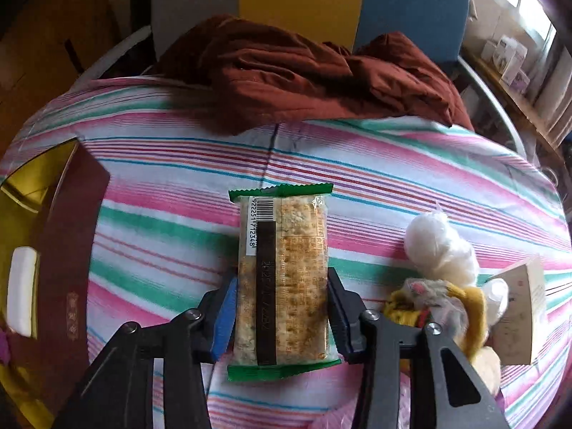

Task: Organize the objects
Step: 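Carry sponge and cracker bar into the gold tray and release both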

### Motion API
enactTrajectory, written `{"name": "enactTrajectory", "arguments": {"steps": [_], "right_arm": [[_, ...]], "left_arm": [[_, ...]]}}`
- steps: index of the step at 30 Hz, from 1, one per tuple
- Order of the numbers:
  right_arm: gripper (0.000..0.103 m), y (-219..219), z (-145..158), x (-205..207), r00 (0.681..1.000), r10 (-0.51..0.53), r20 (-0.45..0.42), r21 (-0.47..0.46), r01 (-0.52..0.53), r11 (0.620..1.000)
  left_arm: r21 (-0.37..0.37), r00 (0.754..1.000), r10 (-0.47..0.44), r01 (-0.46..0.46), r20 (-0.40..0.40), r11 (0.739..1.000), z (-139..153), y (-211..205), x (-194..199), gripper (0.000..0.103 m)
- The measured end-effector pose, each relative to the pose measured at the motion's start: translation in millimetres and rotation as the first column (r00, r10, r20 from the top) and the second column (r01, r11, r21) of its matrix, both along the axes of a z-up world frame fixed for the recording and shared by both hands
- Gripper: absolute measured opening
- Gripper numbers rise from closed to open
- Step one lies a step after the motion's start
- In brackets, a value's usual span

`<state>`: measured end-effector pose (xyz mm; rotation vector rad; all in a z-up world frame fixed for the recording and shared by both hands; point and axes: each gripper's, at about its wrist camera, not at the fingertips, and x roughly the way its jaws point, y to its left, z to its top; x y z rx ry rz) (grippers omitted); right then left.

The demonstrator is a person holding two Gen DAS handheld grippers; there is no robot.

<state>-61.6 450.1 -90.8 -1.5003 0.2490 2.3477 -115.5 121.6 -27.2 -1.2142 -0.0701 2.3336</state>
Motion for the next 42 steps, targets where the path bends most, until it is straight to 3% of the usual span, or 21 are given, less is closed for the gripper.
{"name": "enactTrajectory", "arguments": {"steps": [6,14,18,21,25,28,33,42], "right_arm": [[0.045,-32,45,13,0.992,0.04,-0.124,-0.02,-0.043,0.999],[0.045,-115,85,-2,0.954,0.192,-0.232,-0.07,-0.213,0.975],[0.045,-158,86,-19,0.939,0.245,-0.243,-0.126,-0.281,0.952],[0.046,-188,88,-40,0.931,0.261,-0.255,-0.153,-0.305,0.94],[0.053,-211,88,-68,0.924,0.227,-0.309,-0.273,-0.315,0.909],[0.054,-225,89,-73,0.917,0.233,-0.324,-0.3,-0.333,0.894],[0.057,-238,82,-62,0.922,0.243,-0.3,-0.285,-0.33,0.9],[0.067,-243,64,-9,0.932,0.27,-0.24,-0.159,-0.312,0.937]], "left_arm": [[-0.015,0.993,0.116,-0.116,0.003,0.993,-8,-48,-2,0.054],[-0.029,0.979,0.202,-0.201,0.012,0.979,-21,-90,3,0.055],[-0.037,0.974,0.224,-0.224,0.013,0.974,-26,-104,5,0.058],[-0.029,0.97,0.243,-0.242,0.01,0.97,-27,-110,8,0.073],[-0.005,0.965,0.262,-0.262,0.001,0.965,-22,-123,17,0.074],[0.001,0.962,0.273,-0.273,-0.008,0.962,-19,-134,24,0.074],[0.022,0.955,0.297,-0.297,-0.02,0.955,-13,-150,35,0.077],[0.022,0.948,0.313,-0.312,-0.061,0.95,1,-148,48,0.082]]}}
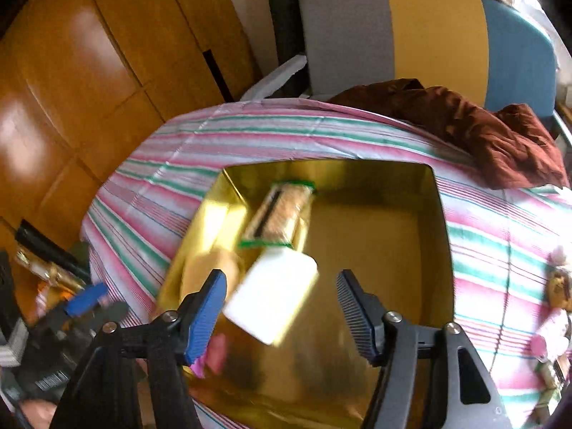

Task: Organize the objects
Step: 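Carry sponge and cracker bar into the gold tray and release both, then move both tools back toward the pink pill box and green box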

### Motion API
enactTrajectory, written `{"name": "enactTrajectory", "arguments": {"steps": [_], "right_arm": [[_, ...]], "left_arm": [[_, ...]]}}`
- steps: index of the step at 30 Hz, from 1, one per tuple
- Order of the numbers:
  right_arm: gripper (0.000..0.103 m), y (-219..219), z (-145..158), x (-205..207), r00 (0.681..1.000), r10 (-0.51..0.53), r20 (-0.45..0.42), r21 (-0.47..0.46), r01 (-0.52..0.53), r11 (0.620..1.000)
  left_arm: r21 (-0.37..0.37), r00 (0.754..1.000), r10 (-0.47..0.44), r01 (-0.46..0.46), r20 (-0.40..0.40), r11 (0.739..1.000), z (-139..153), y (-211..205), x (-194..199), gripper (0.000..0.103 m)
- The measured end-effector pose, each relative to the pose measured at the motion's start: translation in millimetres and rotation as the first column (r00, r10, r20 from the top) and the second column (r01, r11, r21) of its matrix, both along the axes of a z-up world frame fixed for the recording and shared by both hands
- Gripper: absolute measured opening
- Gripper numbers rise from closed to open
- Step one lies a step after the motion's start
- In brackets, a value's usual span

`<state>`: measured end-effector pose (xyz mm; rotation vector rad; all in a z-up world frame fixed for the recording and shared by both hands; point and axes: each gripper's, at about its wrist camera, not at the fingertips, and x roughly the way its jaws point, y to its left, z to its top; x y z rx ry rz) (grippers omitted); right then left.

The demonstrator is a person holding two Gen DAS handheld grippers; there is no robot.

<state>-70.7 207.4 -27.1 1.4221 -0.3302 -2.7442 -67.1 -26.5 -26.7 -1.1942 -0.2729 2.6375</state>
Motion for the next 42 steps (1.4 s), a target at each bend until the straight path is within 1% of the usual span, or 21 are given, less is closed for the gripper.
{"name": "enactTrajectory", "arguments": {"steps": [3,9,14,25,33,42], "right_arm": [[0.071,2,-5,14,1.0,-0.014,-0.001,0.021,0.014,1.0],[0.071,4,-5,38,0.998,-0.05,-0.027,0.063,0.051,0.997],[0.071,5,-1,50,0.996,-0.069,-0.059,0.089,0.074,0.993],[0.072,15,0,77,0.99,-0.108,-0.095,0.141,0.121,0.983],[0.072,29,1,90,0.982,-0.156,-0.106,0.153,0.171,0.973],[0.072,52,0,103,0.974,-0.204,-0.101,0.155,0.218,0.963]], "left_arm": [[-0.021,1.0,0.001,-0.002,-0.028,1.0,6,5,6,0.086],[-0.081,0.997,-0.001,-0.005,-0.077,0.997,13,18,20,0.089],[-0.124,0.993,-0.024,0.01,-0.112,0.992,17,30,30,0.09],[-0.15,0.99,-0.078,0.061,-0.114,0.987,17,50,43,0.091],[-0.167,0.988,-0.096,0.076,-0.12,0.983,19,64,50,0.092],[-0.211,0.978,-0.158,0.127,-0.138,0.969,22,86,57,0.093]]}}
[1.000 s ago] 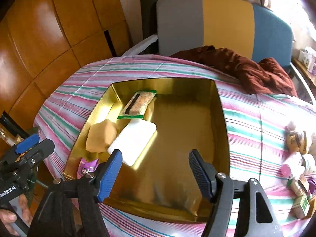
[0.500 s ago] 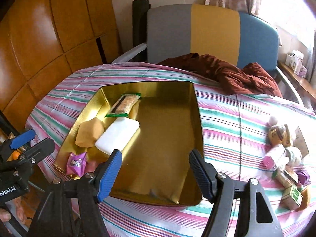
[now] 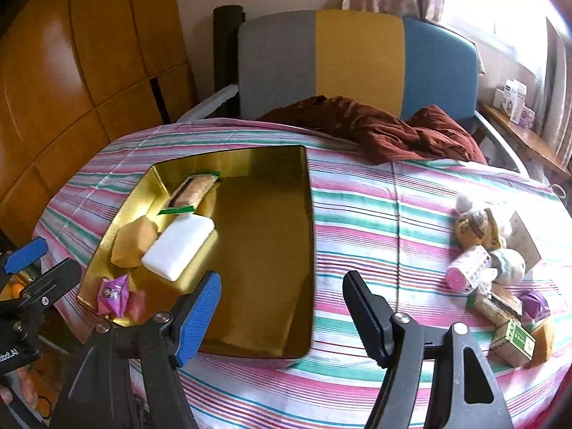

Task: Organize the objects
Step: 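Move both tools back toward the pink pill box and green box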

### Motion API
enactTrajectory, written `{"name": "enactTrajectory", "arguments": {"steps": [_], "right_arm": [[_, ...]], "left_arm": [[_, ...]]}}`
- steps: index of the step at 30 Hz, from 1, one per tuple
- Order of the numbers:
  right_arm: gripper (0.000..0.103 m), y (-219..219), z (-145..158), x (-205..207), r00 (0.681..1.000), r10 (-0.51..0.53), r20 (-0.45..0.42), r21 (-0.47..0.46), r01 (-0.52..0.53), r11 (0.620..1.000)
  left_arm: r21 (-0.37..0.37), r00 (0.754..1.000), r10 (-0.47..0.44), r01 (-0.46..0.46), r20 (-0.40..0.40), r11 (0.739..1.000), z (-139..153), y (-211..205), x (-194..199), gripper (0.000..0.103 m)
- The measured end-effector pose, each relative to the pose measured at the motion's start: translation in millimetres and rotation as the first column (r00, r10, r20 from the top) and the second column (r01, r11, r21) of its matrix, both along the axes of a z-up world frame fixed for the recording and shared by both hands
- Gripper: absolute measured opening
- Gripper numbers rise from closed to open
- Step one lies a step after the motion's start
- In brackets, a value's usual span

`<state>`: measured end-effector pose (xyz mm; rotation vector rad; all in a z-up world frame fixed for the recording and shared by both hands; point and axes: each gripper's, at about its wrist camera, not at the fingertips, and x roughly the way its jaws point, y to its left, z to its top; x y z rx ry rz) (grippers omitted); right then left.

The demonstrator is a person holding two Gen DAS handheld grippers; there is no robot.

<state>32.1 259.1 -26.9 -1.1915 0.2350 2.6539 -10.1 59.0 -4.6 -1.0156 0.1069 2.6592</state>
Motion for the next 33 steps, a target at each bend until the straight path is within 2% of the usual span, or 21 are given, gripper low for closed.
{"name": "enactTrajectory", "arguments": {"steps": [10,17,21,24,28,30,33], "right_arm": [[0.072,57,0,24,0.993,-0.119,0.014,-0.03,0.119,0.992],[0.072,130,7,64,0.96,-0.278,0.018,-0.067,0.279,0.958],[0.072,185,17,98,0.905,-0.425,-0.009,-0.08,0.423,0.903],[0.072,227,17,129,0.831,-0.556,-0.025,-0.105,0.55,0.828],[0.072,255,7,157,0.75,-0.661,-0.027,-0.176,0.648,0.741],[0.072,262,2,165,0.727,-0.686,-0.018,-0.236,0.664,0.71],[0.072,265,-1,166,0.726,-0.688,-0.016,-0.268,0.66,0.702]], "left_arm": [[-0.031,0.998,-0.068,0.068,0.002,0.997,-1,20,3,0.093],[-0.031,0.992,-0.122,0.122,0.009,0.992,-3,38,3,0.093],[-0.035,0.987,-0.159,0.159,0.012,0.987,-3,54,1,0.093],[-0.04,0.981,-0.192,0.192,0.012,0.981,-2,67,1,0.093],[-0.048,0.964,-0.264,0.264,0.006,0.963,3,96,3,0.093],[-0.054,0.952,-0.307,0.306,0.003,0.95,5,113,5,0.093],[-0.081,0.929,-0.371,0.37,0.003,0.925,4,144,8,0.093]]}}
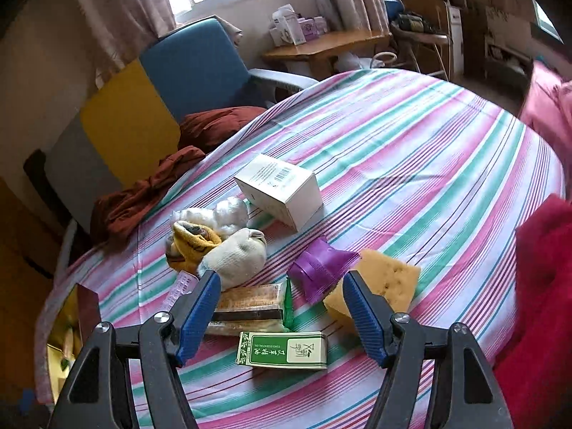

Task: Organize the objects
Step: 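Move both tools back toward the pink pill box and green box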

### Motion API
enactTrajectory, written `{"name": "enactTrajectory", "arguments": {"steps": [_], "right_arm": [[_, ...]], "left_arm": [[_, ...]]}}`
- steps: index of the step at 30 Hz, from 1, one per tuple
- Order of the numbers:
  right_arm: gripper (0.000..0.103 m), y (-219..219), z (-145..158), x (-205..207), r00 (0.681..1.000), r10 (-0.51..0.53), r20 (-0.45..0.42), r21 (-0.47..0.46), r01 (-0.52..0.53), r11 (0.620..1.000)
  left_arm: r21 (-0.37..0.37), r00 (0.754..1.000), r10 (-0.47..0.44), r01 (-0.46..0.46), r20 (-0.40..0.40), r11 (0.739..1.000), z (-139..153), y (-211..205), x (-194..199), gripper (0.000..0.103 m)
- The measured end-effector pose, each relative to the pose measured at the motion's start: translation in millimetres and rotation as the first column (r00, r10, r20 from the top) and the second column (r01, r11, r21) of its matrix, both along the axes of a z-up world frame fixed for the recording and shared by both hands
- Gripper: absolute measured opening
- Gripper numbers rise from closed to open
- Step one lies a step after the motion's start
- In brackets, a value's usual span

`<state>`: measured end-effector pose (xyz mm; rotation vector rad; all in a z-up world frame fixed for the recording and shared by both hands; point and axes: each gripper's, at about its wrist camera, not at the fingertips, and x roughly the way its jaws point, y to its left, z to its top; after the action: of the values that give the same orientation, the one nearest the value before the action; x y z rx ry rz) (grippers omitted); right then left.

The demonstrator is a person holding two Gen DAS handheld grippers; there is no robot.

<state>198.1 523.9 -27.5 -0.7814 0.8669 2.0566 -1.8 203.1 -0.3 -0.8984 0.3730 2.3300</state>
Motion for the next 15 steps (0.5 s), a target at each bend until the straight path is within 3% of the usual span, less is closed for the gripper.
{"name": "enactTrajectory", "arguments": {"steps": [4,15], "right_arm": [[0.072,0,-3,0,1.0,0.016,-0.014,-0.035,-0.016,0.999],[0.072,0,-8,-6,0.997,0.062,-0.035,-0.081,-0.065,0.995]], "left_arm": [[-0.027,0.997,-0.078,0.078,-0.005,0.997,-3,38,3,0.093],[-0.076,0.965,-0.238,0.247,0.112,0.966,-31,137,-3,0.092]]}}
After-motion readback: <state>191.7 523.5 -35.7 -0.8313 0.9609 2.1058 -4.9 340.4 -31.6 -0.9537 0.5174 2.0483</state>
